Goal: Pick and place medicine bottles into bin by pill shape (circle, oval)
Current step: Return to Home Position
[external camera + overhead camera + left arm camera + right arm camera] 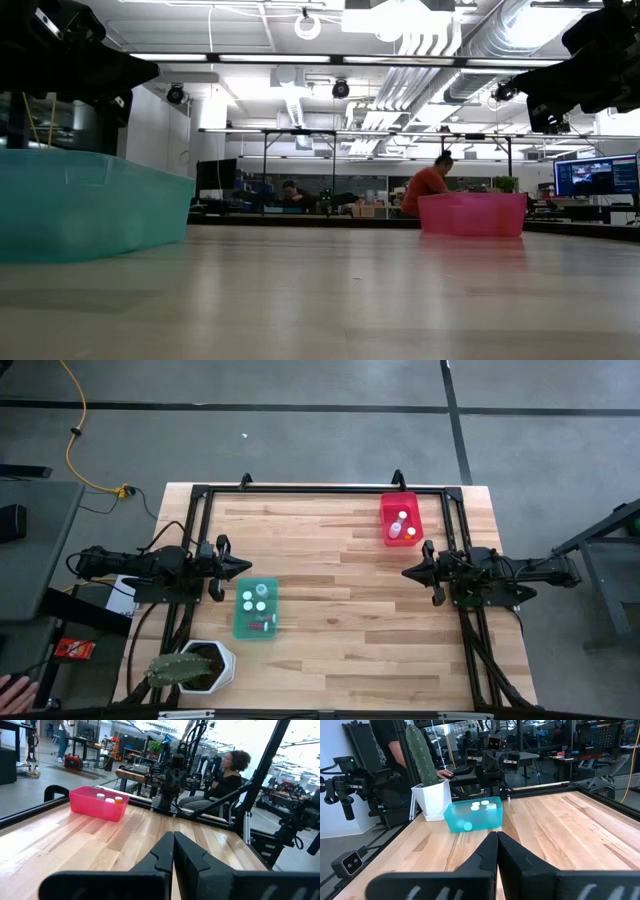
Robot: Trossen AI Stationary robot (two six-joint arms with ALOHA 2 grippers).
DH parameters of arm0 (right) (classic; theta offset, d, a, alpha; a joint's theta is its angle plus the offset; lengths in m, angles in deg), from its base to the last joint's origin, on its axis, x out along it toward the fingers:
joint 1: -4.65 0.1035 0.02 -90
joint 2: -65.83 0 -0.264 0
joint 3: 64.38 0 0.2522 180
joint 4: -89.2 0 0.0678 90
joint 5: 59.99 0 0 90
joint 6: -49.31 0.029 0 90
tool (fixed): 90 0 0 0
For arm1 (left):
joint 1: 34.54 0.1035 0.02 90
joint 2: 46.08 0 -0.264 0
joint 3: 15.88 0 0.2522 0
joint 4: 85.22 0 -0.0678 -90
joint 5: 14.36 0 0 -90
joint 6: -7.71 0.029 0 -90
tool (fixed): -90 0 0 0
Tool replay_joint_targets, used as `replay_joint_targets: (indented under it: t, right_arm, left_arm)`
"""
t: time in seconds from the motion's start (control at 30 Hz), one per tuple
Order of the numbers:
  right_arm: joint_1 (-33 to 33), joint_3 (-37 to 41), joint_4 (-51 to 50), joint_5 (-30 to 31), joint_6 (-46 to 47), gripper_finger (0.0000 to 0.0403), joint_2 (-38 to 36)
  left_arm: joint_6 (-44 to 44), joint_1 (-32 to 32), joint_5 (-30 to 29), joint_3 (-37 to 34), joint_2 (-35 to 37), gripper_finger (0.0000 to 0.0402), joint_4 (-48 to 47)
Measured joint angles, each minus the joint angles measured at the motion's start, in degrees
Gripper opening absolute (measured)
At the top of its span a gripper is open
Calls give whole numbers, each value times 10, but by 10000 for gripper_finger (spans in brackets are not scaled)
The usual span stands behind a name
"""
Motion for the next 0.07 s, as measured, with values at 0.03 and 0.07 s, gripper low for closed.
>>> replay_joint_targets:
  t: [0.03,0.07]
  right_arm:
    - [0,0,0,0,0,0,0]
    - [0,0,0,0,0,0,0]
  left_arm:
    - [0,0,0,0,0,0,0]
    - [0,0,0,0,0,0,0]
